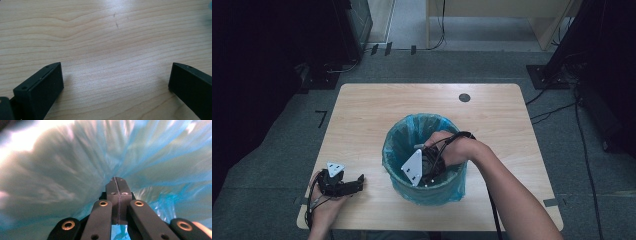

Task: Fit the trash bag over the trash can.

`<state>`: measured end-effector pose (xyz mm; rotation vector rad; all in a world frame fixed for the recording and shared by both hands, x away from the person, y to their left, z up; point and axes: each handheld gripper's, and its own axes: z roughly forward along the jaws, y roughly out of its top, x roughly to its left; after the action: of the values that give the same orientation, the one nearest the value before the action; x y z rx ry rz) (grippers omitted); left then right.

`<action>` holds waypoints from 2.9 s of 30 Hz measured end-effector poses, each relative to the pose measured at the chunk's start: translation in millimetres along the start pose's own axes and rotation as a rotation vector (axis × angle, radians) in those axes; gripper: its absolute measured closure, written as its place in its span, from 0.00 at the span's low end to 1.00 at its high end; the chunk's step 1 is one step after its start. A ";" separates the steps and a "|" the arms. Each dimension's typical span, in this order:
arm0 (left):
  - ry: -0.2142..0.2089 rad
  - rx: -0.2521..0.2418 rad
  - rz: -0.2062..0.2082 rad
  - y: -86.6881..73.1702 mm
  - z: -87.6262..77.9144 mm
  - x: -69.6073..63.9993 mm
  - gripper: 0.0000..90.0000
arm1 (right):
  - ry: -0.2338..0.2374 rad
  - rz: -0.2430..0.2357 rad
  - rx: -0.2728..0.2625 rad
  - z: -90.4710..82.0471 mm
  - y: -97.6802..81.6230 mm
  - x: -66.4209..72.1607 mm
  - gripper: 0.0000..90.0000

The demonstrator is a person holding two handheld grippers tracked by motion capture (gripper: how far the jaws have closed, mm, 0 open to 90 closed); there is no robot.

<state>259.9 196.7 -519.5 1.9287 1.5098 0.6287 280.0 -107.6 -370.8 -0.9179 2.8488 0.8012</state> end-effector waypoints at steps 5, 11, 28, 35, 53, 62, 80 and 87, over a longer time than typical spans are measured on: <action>0.000 0.000 0.000 0.0 0.0 0.0 0.00 | -0.030 0.000 -0.009 -13.3 1.7 1.0 1.00; 0.000 0.001 0.000 0.1 -0.1 0.0 0.00 | -0.061 -0.002 -0.010 -34.9 1.7 7.4 1.00; 0.000 0.001 0.000 0.1 -0.1 0.0 0.00 | -0.114 0.010 0.012 -78.9 -9.1 35.8 1.00; 0.001 0.000 0.000 0.0 0.0 -0.1 0.00 | -0.138 0.028 -0.001 -91.2 -16.7 48.5 1.00; 0.001 0.000 0.000 0.0 0.0 -0.1 0.00 | -0.193 0.063 -0.024 -125.4 -36.9 86.6 1.00; 0.003 0.000 -0.002 0.2 0.2 -0.3 0.00 | -0.201 0.091 -0.021 -129.5 -50.9 106.0 1.00; 0.005 0.000 -0.003 0.4 0.4 -0.6 0.00 | -0.092 0.175 -0.012 -109.0 -74.5 126.3 1.00; 0.005 0.000 -0.003 0.4 0.4 -0.6 0.00 | -0.092 0.242 -0.030 -97.2 -88.9 134.2 1.00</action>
<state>260.3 196.0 -519.5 1.9257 1.5156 0.6324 229.9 -288.0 -353.7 -0.5285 2.9088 0.8834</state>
